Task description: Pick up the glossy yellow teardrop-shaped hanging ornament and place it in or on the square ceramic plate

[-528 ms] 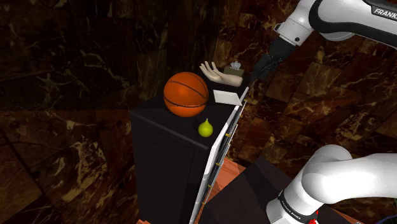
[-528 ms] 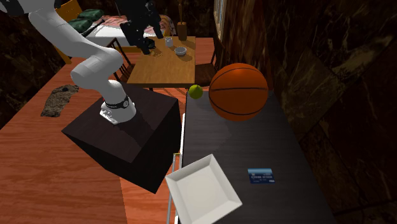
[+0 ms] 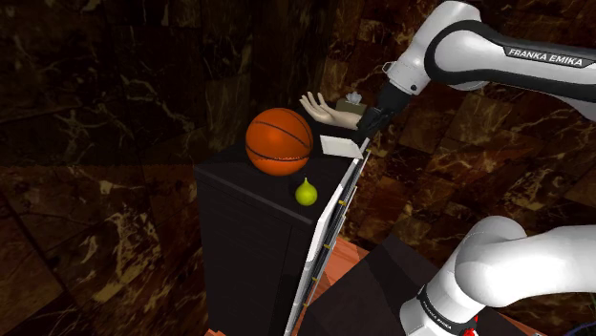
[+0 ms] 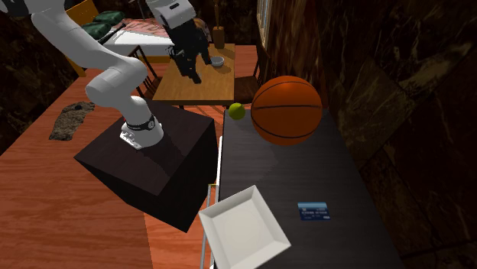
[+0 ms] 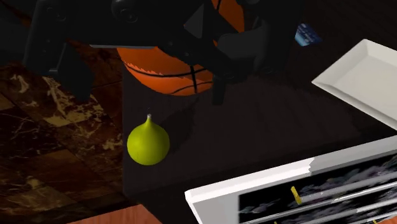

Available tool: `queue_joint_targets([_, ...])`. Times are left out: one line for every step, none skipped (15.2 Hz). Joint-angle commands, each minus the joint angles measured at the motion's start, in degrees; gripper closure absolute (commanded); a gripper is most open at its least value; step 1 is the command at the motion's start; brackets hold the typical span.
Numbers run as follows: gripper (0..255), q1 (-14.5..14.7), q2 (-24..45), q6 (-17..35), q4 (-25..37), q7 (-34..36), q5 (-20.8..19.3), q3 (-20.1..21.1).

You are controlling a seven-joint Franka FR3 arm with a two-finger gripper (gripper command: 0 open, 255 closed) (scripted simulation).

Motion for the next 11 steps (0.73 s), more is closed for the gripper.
queue_joint_targets([0, 0.92, 1.22, 3.79, -2.57, -0.91, 0.69, 0.47])
queue_joint_targets([0, 1.41, 2.06, 5.67, -3.66, -1.35, 1.06, 0.71])
queue_joint_targets([0, 1.92, 2.99, 7.56, -4.69, -1.81, 1.44, 0.95])
queue_joint_targets([0, 2.44, 4.00, 9.47, -5.66, -2.28, 1.84, 1.19])
queue_joint_targets([0, 2.97, 5.09, 11.39, -6.55, -2.77, 2.25, 1.43])
queue_joint_targets([0, 3.52, 6.26, 13.33, -7.38, -3.27, 2.68, 1.66])
queue_joint_targets([0, 4.08, 7.51, 15.28, -8.14, -3.78, 3.12, 1.89])
queue_joint_targets([0, 4.67, 8.84, 17.23, -8.82, -4.31, 3.58, 2.10])
queue_joint_targets([0, 5.26, 10.26, 19.20, -9.44, -4.87, 4.06, 2.31])
queue_joint_targets([0, 5.87, 11.75, 21.17, -9.98, -5.44, 4.56, 2.51])
queue_joint_targets([0, 6.49, 13.32, 23.13, -10.44, -6.05, 5.09, 2.71])
